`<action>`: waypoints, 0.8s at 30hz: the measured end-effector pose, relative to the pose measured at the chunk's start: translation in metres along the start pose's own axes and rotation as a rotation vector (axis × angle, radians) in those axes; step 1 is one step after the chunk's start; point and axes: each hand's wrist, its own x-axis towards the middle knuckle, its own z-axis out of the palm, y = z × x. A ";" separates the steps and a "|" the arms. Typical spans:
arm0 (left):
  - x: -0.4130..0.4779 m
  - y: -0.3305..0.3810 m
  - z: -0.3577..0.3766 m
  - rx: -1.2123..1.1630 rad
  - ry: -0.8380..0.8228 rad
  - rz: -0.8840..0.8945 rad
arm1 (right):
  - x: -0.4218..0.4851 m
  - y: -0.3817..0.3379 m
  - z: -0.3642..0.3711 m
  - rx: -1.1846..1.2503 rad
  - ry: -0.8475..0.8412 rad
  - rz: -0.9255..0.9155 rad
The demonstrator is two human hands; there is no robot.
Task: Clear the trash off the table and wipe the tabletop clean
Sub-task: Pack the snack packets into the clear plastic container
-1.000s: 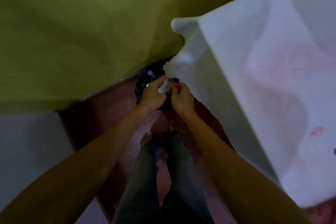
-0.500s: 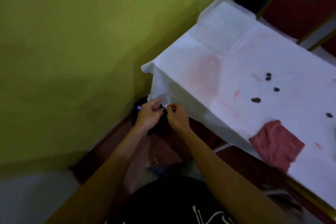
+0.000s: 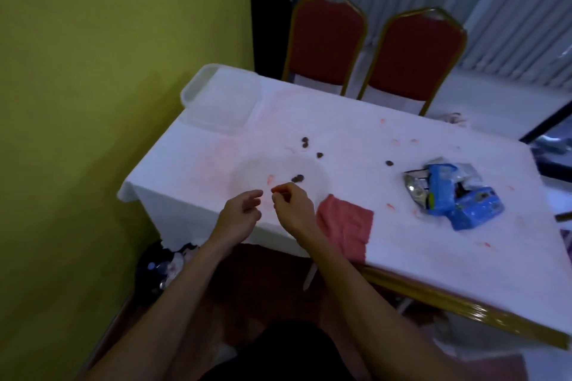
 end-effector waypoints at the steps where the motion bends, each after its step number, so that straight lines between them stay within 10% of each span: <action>1: 0.002 0.009 0.015 -0.001 -0.021 0.015 | 0.002 0.005 -0.017 0.016 0.030 0.004; 24: 0.023 0.101 0.232 0.108 -0.312 0.123 | -0.015 0.135 -0.217 0.282 0.313 0.210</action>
